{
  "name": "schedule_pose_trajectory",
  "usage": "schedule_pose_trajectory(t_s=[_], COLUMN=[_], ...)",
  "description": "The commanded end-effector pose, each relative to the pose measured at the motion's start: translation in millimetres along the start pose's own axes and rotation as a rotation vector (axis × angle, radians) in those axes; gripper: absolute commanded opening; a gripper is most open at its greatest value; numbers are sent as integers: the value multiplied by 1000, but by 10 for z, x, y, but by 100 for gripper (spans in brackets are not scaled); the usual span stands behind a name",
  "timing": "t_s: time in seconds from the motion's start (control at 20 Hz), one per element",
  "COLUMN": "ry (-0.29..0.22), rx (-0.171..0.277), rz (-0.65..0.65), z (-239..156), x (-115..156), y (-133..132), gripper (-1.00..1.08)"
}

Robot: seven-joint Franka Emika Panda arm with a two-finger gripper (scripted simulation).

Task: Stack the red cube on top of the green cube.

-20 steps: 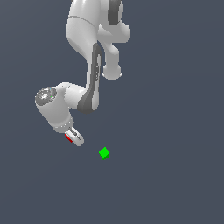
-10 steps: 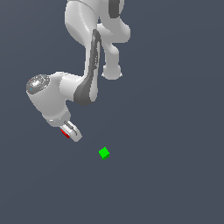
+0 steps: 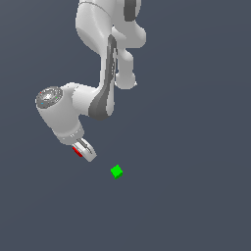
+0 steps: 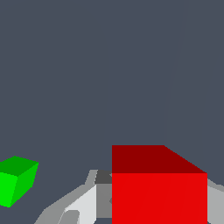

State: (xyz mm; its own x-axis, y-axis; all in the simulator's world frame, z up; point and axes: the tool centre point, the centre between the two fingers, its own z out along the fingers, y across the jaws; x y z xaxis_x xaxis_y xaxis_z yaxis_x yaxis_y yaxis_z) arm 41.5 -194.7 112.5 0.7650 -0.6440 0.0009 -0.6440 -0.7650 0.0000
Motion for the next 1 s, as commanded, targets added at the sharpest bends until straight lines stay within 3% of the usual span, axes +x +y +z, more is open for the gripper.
schedule_pose_trajectory(t_s=[0.0,0.6,0.95], ry=[0,-1,-1], rx=[1,1,1], rz=[-2,-2,-2], z=[48,406,503], x=[-58,-411,-485], y=[-166,-1279,-1579], gripper=[-100,-100,-100])
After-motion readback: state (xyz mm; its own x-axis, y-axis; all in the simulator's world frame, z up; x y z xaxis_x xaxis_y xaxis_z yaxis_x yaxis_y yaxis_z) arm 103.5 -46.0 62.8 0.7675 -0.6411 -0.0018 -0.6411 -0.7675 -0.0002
